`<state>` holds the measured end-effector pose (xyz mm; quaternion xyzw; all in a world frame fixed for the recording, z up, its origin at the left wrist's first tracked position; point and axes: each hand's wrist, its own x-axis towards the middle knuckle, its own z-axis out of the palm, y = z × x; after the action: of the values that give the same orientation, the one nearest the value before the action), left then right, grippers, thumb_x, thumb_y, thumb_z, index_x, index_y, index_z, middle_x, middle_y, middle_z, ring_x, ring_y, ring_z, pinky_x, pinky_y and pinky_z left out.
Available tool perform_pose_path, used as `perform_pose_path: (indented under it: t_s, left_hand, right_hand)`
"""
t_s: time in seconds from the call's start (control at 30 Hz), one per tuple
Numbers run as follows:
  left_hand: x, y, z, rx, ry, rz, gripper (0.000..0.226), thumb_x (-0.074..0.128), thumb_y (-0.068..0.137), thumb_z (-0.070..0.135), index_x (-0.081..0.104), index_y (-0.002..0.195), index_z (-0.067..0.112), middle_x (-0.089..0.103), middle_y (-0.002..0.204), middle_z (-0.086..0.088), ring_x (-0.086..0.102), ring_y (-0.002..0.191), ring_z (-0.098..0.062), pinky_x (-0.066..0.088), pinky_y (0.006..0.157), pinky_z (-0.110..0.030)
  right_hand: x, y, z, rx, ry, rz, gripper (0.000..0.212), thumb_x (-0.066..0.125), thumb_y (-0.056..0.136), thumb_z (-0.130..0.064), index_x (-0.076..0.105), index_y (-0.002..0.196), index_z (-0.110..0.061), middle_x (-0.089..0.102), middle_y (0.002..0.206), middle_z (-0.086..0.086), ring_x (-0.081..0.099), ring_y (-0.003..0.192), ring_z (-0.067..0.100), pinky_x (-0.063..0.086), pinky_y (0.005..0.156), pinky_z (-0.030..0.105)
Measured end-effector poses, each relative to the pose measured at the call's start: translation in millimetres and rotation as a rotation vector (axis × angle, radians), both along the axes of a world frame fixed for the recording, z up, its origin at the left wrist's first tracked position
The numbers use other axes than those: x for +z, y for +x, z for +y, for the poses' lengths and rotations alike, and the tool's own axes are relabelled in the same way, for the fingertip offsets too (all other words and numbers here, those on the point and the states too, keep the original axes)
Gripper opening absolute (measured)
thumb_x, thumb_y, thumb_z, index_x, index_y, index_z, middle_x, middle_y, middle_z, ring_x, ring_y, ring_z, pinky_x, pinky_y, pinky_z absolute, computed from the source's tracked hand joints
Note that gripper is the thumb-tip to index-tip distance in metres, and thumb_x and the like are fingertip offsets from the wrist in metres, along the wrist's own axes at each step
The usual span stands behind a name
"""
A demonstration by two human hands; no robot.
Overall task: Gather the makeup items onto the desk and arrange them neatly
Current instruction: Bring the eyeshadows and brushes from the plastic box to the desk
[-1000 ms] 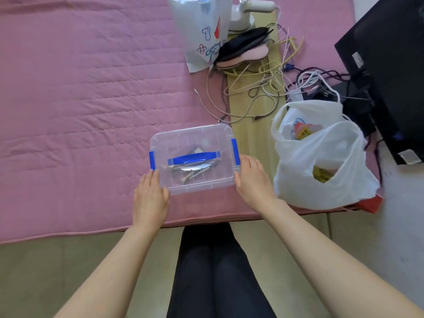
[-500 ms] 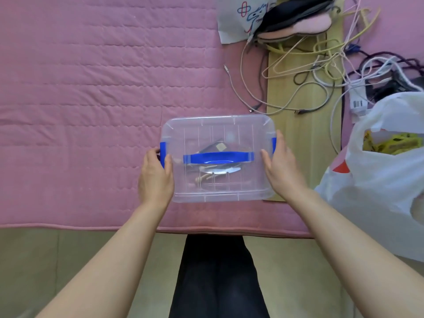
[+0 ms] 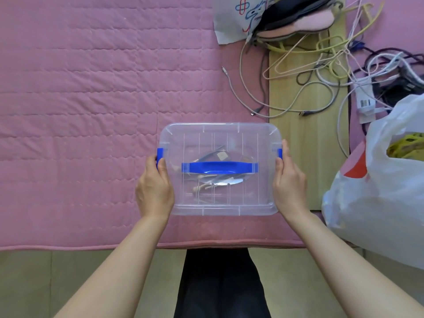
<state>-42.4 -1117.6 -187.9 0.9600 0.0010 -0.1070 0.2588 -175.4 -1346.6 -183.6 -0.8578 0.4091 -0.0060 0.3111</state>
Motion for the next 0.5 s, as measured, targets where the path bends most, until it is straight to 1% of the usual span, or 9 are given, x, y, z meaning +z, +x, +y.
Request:
perform_pose_path:
  t_s: [0.1, 0.17, 0.2, 0.27, 0.3, 0.37, 0.4, 0.43, 0.5]
  left_hand:
    - [-0.9, -0.2, -0.7, 0.040, -0.008, 0.008, 0.032, 0.031, 0.103, 0.030, 0.055, 0.114, 0.011, 0.064, 0.087, -0.018, 0.049, 0.073, -0.036, 0.028, 0.064, -0.036]
    - [-1.9, 0.8, -1.6, 0.098, -0.036, 0.039, 0.034, 0.029, 0.104, 0.028, 0.056, 0.107, 0.008, 0.062, 0.085, -0.018, 0.043, 0.071, -0.030, 0.026, 0.065, -0.035]
    - [-1.9, 0.5, -2.4, 0.119, -0.050, 0.048, 0.035, 0.028, 0.104, 0.027, 0.056, 0.102, 0.006, 0.060, 0.083, -0.018, 0.041, 0.071, -0.028, 0.026, 0.065, -0.035]
    - [-0.1, -0.8, -2.8, 0.152, -0.094, 0.073, 0.035, 0.028, 0.103, 0.026, 0.054, 0.093, 0.006, 0.053, 0.074, -0.010, 0.040, 0.070, -0.027, 0.027, 0.064, -0.035]
    - [0.2, -0.7, -2.7, 0.185, -0.135, 0.109, 0.035, 0.028, 0.103, 0.027, 0.051, 0.084, 0.008, 0.048, 0.070, -0.005, 0.039, 0.069, -0.026, 0.028, 0.064, -0.035]
    - [-1.4, 4.3, -0.6, 0.343, -0.266, 0.259, 0.035, 0.031, 0.100, 0.031, 0.042, 0.071, 0.015, 0.043, 0.067, 0.001, 0.037, 0.069, -0.022, 0.031, 0.065, -0.035]
    - [-1.8, 8.4, 0.2, 0.448, -0.329, 0.351, 0.034, 0.033, 0.098, 0.033, 0.043, 0.069, 0.016, 0.046, 0.069, 0.000, 0.038, 0.069, -0.021, 0.033, 0.065, -0.035]
    - [-2.3, 13.2, 1.4, 0.534, -0.378, 0.439, 0.033, 0.036, 0.095, 0.035, 0.048, 0.071, 0.016, 0.050, 0.073, -0.003, 0.041, 0.070, -0.021, 0.036, 0.065, -0.034]
    - [-3.0, 19.8, 4.9, 0.595, -0.415, 0.576, 0.024, 0.042, 0.090, 0.032, 0.056, 0.079, 0.016, 0.053, 0.077, -0.007, 0.043, 0.069, -0.020, 0.038, 0.061, -0.031]
  right_hand:
    - [0.6, 0.1, 0.0, -0.011, -0.010, -0.016, 0.048, 0.037, 0.102, -0.019, 0.029, 0.149, -0.022, 0.062, 0.088, 0.017, 0.055, 0.079, 0.036, 0.027, 0.065, 0.030]
    - [1.6, -0.3, -1.5, -0.069, 0.018, -0.038, 0.045, 0.037, 0.102, -0.019, 0.035, 0.147, -0.026, 0.067, 0.093, 0.019, 0.057, 0.077, 0.039, 0.032, 0.063, 0.033]
    - [1.8, -1.3, -2.8, -0.094, 0.037, -0.047, 0.044, 0.036, 0.102, -0.020, 0.038, 0.146, -0.028, 0.068, 0.098, 0.020, 0.058, 0.078, 0.040, 0.035, 0.065, 0.036]
    - [2.5, -3.6, -5.4, -0.122, 0.079, -0.055, 0.043, 0.034, 0.103, -0.021, 0.039, 0.145, -0.030, 0.066, 0.113, 0.018, 0.059, 0.092, 0.037, 0.039, 0.075, 0.033]
    - [2.5, -4.2, -6.9, -0.135, 0.118, -0.066, 0.043, 0.032, 0.103, -0.021, 0.038, 0.145, -0.029, 0.063, 0.124, 0.012, 0.058, 0.104, 0.031, 0.040, 0.084, 0.029]
    - [2.3, -3.3, -9.6, -0.191, 0.229, -0.100, 0.044, 0.029, 0.104, -0.019, 0.034, 0.147, -0.021, 0.047, 0.145, 0.000, 0.043, 0.130, 0.014, 0.031, 0.104, 0.019]
    - [1.5, -2.6, -11.3, -0.222, 0.274, -0.107, 0.044, 0.029, 0.104, -0.017, 0.033, 0.148, -0.018, 0.040, 0.149, -0.002, 0.037, 0.135, 0.011, 0.026, 0.107, 0.017]
    - [0.1, -1.4, -13.3, -0.248, 0.302, -0.103, 0.043, 0.028, 0.104, -0.015, 0.033, 0.147, -0.015, 0.039, 0.150, -0.002, 0.034, 0.137, 0.010, 0.024, 0.106, 0.016]
    - [-2.6, 0.5, -17.5, -0.296, 0.340, -0.077, 0.042, 0.029, 0.103, -0.012, 0.037, 0.144, -0.013, 0.042, 0.147, 0.000, 0.037, 0.135, 0.013, 0.027, 0.104, 0.019]
